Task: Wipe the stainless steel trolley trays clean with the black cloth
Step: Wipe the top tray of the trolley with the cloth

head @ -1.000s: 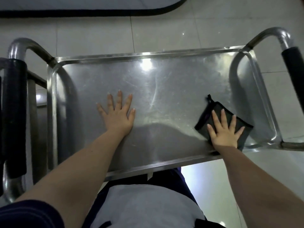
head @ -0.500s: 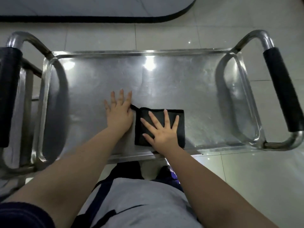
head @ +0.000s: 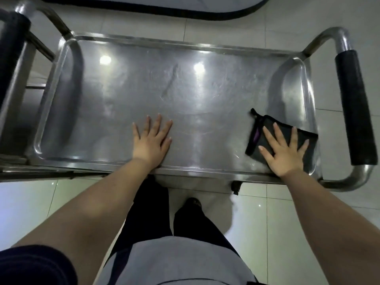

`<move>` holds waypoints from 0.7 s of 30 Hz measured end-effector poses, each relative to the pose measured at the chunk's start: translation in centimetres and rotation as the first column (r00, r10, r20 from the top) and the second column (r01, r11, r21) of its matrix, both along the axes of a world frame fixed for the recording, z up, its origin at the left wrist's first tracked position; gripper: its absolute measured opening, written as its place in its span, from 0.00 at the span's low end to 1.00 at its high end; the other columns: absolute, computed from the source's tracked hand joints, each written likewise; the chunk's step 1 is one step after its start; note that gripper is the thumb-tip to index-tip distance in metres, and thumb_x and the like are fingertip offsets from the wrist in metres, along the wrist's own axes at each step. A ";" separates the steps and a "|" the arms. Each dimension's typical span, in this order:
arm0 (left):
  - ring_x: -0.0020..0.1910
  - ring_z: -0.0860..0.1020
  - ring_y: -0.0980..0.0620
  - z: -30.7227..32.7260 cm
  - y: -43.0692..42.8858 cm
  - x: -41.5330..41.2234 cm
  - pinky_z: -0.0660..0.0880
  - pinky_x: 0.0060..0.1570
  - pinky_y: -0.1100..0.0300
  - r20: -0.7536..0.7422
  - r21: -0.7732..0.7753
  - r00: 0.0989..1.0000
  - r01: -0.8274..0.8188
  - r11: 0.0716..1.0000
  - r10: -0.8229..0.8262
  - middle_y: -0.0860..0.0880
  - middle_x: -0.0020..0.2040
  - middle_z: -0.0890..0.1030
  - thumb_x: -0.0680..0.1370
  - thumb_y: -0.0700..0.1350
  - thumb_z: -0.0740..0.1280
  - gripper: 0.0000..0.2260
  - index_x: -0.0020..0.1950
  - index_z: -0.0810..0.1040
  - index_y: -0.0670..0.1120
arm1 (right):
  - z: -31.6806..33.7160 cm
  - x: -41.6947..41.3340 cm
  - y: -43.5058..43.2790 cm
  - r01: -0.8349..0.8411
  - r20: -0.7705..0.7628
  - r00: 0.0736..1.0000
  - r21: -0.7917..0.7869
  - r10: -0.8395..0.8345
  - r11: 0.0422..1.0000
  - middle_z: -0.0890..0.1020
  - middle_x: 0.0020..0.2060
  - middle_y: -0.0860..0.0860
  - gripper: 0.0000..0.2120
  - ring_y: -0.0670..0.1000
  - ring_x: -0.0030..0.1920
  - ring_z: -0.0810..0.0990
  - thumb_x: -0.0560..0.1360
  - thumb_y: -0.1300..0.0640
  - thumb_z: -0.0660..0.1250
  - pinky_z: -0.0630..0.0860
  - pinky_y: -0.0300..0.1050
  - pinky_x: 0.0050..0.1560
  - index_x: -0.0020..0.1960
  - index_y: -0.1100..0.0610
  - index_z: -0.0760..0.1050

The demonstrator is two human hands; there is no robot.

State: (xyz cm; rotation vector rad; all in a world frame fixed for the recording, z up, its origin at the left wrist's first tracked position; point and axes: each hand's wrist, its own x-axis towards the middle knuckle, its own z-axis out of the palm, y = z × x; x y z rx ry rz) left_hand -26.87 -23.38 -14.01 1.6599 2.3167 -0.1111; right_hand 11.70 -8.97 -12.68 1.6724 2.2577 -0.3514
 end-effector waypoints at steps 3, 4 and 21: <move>0.79 0.42 0.43 -0.3 -0.2 0.8 0.36 0.71 0.36 -0.049 -0.011 0.999 -0.017 1.000 0.016 0.53 0.81 0.43 0.82 0.60 0.44 0.25 0.79 0.43 0.62 | -0.1 -1.3 -1.5 0.020 -0.009 1.000 -0.007 -0.020 1.000 0.34 0.76 0.36 0.29 0.59 0.76 0.31 0.71 0.27 0.30 0.36 0.75 0.70 0.69 0.28 0.26; 0.79 0.42 0.43 -0.3 -0.3 0.8 0.35 0.71 0.36 -0.060 -0.012 0.998 -0.022 1.000 0.022 0.53 0.81 0.43 0.82 0.61 0.43 0.25 0.79 0.43 0.62 | -0.1 -2.4 -2.3 0.001 -0.019 1.000 -0.012 -0.001 1.000 0.33 0.76 0.35 0.29 0.60 0.76 0.30 0.71 0.27 0.30 0.36 0.76 0.69 0.69 0.28 0.26; 0.67 0.73 0.35 3.2 -5.8 1.1 0.64 0.68 0.36 0.078 0.419 0.893 0.374 0.828 -0.443 0.40 0.66 0.77 0.76 0.44 0.72 0.18 0.65 0.79 0.41 | 2.3 -15.7 -11.9 -0.408 -0.508 0.750 0.148 0.424 0.901 0.74 0.69 0.57 0.24 0.64 0.74 0.64 0.74 0.51 0.74 0.62 0.64 0.72 0.67 0.58 0.76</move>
